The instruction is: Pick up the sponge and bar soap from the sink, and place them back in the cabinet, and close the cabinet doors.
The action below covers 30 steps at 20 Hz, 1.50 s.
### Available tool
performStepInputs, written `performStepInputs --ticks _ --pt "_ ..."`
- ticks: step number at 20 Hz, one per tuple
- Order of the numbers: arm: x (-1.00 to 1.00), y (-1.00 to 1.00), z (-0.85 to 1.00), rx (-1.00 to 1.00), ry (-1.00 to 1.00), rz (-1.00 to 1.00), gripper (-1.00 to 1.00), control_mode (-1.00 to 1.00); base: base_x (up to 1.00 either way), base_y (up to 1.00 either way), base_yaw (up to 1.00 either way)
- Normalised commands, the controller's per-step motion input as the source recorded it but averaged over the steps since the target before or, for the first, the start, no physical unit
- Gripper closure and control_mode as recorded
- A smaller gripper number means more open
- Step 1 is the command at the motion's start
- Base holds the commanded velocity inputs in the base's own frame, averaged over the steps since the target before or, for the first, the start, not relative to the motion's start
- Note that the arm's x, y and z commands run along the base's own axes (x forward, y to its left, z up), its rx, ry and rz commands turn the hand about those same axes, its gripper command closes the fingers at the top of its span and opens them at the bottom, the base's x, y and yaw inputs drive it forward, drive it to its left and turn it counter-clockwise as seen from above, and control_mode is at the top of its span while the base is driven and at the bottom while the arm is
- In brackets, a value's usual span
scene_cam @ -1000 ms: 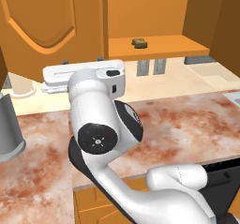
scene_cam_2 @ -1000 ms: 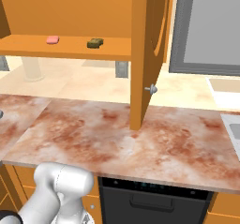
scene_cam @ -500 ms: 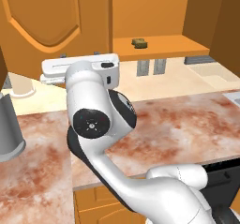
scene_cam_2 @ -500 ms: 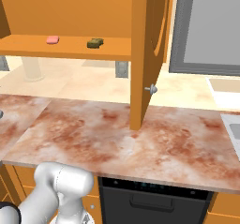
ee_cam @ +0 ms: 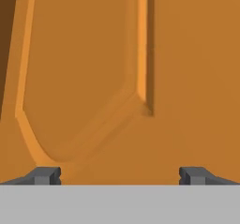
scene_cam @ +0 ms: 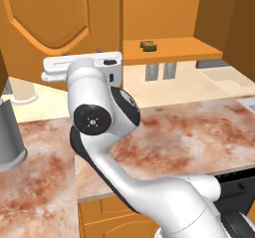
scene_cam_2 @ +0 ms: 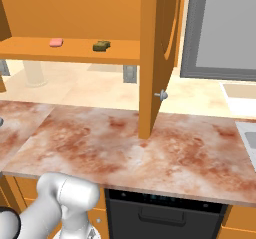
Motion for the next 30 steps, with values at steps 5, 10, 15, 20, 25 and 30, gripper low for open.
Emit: performStepInputs --ticks 5,10,15,20,25,30 --pt "0.35 0.0 0.0 0.0 0.0 0.0 -1.0 -1.0 0.0 0.0 0.0" --pt "0.34 0.0 -0.02 0.0 0.0 0.0 -1.0 -1.0 0.0 0.0 0.0" --pt "0.37 0.0 -0.09 0.0 -0.03 0.0 -1.0 -1.0 0.0 0.0 0.0" --pt "0.4 0.0 -0.11 0.0 -0.03 0.0 -1.0 -1.0 0.0 0.0 0.0" --pt "0.4 0.0 -0.06 0.0 -0.02 0.0 -1.0 -1.0 0.0 0.0 0.0" --pt "0.43 0.0 -0.09 0.0 -0.02 0.0 -1.0 -1.0 0.0 0.0 0.0"
